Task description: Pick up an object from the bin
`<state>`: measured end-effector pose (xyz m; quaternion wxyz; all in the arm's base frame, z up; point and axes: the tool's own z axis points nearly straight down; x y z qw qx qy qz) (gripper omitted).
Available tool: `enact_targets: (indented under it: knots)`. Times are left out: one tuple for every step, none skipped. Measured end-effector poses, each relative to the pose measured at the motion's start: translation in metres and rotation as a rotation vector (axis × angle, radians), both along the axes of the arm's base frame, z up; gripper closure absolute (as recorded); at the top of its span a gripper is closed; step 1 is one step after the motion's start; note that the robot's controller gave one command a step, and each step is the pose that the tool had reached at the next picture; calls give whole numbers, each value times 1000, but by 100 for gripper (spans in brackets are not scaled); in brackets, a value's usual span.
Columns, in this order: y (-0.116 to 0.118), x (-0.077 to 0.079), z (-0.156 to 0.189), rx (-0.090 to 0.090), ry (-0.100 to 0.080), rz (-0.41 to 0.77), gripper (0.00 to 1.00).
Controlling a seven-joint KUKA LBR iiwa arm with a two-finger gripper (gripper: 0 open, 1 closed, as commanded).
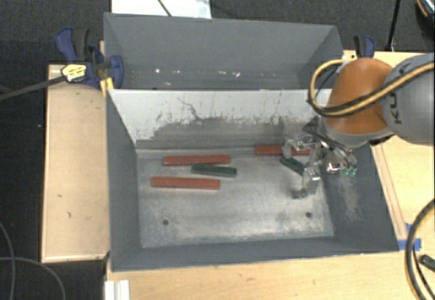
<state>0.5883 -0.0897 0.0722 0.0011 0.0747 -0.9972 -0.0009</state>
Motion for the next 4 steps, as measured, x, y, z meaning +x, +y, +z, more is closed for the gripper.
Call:
enact_targets:
  knots:
    - [-2, 2, 1, -1, -5, -111, 0]
    - [-18, 5, -1, -2, -9, -318, 0]
    - [23, 3, -1, 0, -2, -468, 0]
    - [98, -25, 43, 1, -2, -340, 0]
